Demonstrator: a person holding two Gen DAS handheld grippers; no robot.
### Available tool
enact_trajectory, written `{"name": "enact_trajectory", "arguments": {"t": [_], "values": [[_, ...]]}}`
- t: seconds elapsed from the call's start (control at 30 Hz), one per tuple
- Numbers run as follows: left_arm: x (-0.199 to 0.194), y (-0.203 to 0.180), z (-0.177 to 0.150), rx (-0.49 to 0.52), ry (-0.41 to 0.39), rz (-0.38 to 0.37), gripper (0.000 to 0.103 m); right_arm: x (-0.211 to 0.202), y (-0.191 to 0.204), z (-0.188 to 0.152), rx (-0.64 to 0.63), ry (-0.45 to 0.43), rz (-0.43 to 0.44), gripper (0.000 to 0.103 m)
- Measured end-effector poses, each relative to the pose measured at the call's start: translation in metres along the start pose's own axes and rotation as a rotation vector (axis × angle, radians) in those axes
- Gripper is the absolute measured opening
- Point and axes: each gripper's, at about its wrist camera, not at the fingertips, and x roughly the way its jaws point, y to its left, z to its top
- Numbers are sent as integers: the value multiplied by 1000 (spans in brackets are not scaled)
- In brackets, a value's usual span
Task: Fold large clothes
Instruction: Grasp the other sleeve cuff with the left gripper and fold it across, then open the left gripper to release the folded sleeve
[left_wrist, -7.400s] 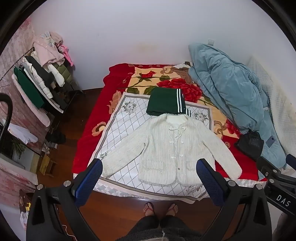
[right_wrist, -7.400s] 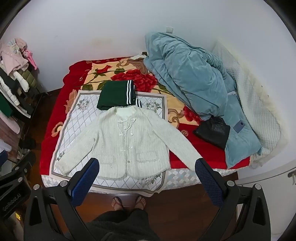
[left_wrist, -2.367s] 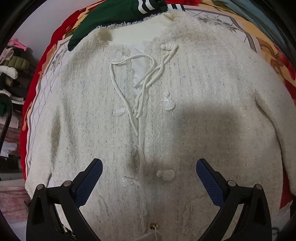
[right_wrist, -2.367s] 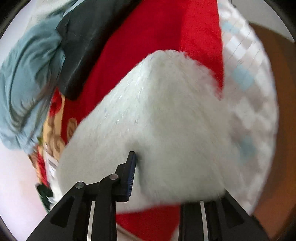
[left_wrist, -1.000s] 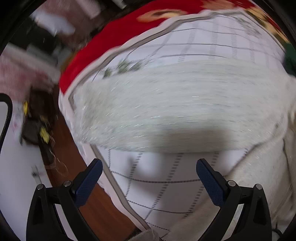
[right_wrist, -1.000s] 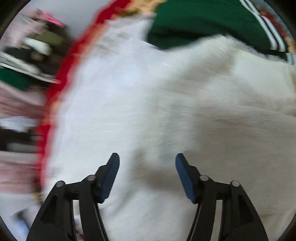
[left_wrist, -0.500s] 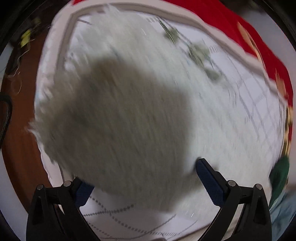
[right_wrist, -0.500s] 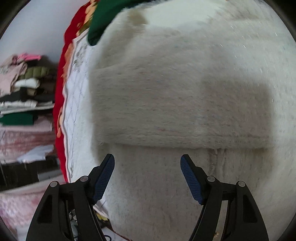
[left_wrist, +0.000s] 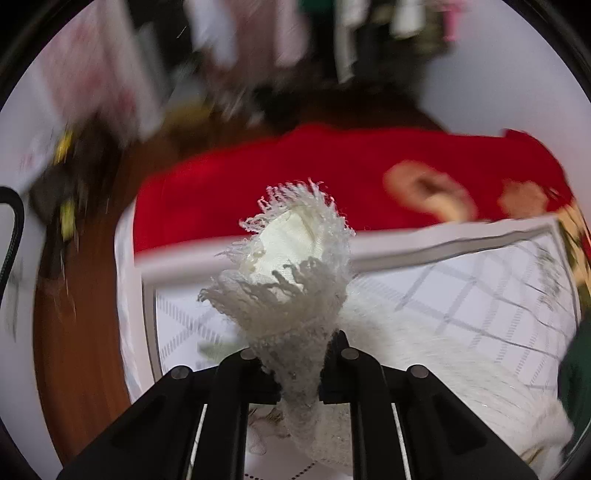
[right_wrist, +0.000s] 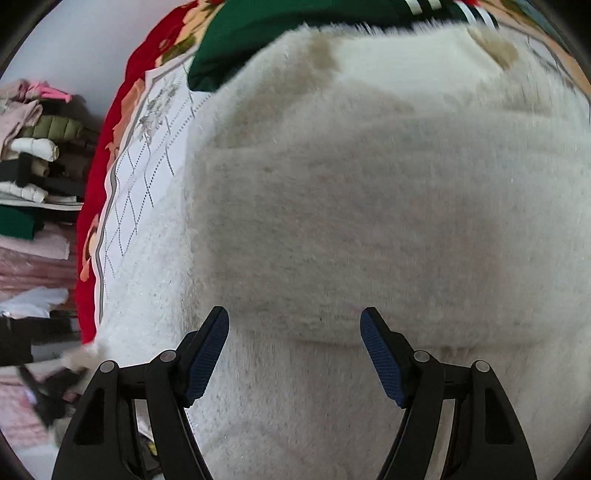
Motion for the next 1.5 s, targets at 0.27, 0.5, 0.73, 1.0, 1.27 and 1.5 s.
{"name": "enact_trajectory", "arguments": {"t": [0.27, 0.5, 0.73, 1.0, 1.27, 1.5], "values": [[-143, -172, -55, 477, -177, -264, 9, -37, -53, 3, 139, -37, 33, 76], [-227, -318, -198, 892, -70, -598, 9, -90, -144, -17, 244, -96, -83, 76], [-277, -418, -366, 1226, 126, -728, 9, -132, -254, -58, 430, -137, -166, 76], [-270, -444, -430, 1315, 135, -680, 14, -142, -320, -94, 503, -124, -196, 76], [-270, -428, -397, 1218, 133, -717, 95, -160, -312, -102, 548, -140, -105, 76], [-228, -345, -301, 986, 41, -422, 95, -156, -279, -49, 483, -186, 112, 76]]}}
